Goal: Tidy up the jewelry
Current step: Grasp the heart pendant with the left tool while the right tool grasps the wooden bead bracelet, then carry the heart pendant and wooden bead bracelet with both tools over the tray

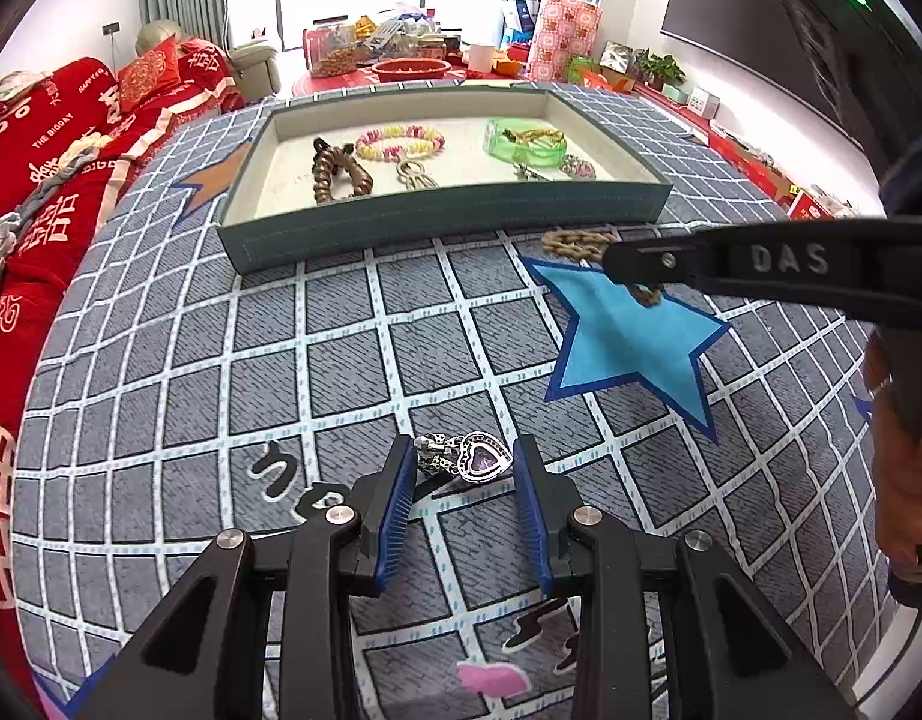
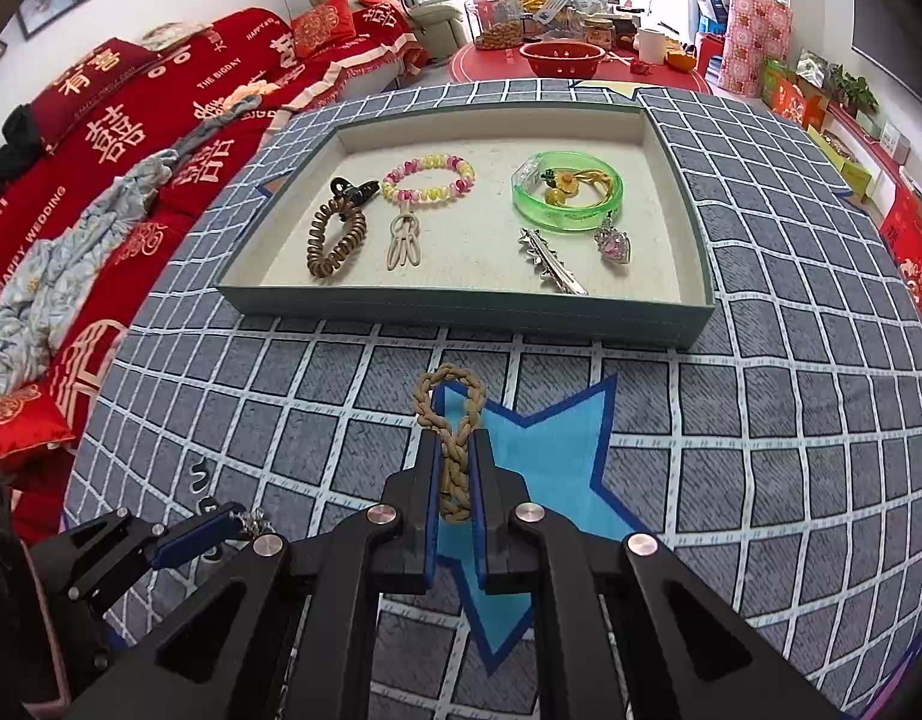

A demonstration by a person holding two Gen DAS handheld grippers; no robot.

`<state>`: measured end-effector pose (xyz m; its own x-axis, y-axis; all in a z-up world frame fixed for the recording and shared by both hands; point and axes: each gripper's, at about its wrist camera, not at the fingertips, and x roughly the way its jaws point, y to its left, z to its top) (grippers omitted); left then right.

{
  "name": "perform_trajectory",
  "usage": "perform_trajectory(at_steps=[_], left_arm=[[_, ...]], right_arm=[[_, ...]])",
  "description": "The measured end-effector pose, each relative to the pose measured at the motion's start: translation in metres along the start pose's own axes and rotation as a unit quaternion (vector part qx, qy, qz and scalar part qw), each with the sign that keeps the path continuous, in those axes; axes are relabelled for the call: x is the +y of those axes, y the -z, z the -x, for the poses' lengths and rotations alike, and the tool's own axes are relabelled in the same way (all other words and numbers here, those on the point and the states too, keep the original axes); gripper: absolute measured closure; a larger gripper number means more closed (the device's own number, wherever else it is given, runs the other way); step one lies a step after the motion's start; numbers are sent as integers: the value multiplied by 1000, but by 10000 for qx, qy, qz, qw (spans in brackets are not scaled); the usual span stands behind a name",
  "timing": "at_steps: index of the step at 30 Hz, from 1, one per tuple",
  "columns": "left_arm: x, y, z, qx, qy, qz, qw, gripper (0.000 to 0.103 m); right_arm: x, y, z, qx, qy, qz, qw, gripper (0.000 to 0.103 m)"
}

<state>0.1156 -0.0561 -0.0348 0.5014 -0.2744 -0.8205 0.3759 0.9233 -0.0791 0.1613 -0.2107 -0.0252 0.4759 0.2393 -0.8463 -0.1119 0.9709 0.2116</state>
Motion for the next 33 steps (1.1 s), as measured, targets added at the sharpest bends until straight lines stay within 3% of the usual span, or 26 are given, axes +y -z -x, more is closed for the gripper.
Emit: perform_trajectory(at_steps=[7,16,33], left_arm=[[7,-7,13,-146,-14,21,9999,57],[25,-28,26,-361,-8,147,9992,57],[50,-102,40,-925,-93,141,9956,57]], right_arm=[[-4,7,15,-85,-269,-248,9993,93],[-12,8,32,-182,-275,-392,9987,93],[-24,-55,58,-659,-187,-496,9964,93]])
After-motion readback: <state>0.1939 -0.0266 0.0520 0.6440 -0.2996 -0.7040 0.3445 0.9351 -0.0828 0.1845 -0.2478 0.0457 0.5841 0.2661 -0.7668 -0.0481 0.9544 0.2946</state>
